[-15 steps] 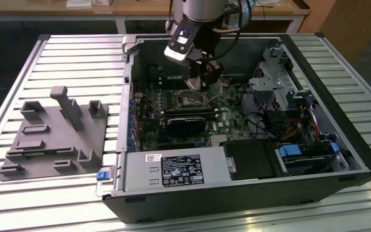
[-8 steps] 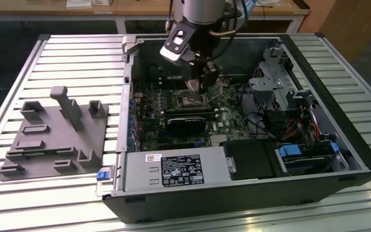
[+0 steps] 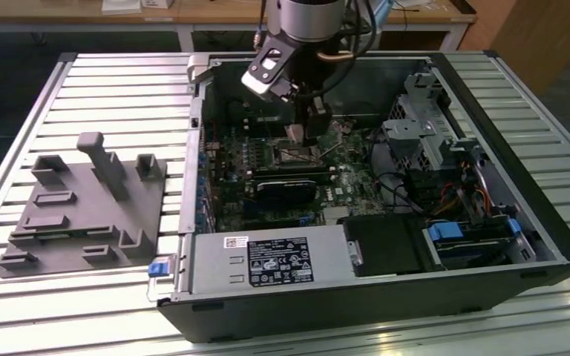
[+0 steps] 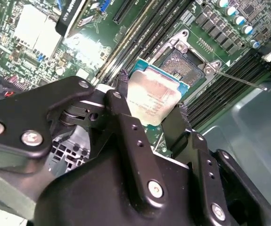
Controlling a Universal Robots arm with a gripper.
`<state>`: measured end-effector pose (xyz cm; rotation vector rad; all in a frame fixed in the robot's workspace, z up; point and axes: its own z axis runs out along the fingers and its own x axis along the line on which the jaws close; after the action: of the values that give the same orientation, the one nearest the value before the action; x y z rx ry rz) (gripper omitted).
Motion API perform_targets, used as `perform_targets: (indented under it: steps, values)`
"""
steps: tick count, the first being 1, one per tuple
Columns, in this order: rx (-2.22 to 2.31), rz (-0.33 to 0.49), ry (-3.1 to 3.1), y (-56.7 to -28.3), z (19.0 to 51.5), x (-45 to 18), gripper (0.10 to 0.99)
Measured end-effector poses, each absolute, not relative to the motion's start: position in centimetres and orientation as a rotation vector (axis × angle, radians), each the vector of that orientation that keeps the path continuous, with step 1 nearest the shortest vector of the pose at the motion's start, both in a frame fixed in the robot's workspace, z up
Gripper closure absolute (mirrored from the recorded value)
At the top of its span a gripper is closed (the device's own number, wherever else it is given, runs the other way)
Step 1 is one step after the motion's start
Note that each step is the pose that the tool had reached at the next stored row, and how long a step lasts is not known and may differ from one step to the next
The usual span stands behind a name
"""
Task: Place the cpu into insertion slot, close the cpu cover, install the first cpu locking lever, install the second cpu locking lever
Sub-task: 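Place the cpu into insertion slot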
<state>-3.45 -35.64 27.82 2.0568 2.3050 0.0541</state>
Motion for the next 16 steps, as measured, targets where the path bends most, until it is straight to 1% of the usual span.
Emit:
perform_targets:
  steps: [9,16]
  values:
    - [2.077,0.074,2.301,-34.9,26.8,-3.5,0.549]
    - [2.111,0.073,2.270,-34.4,26.1,-3.5,0.549]
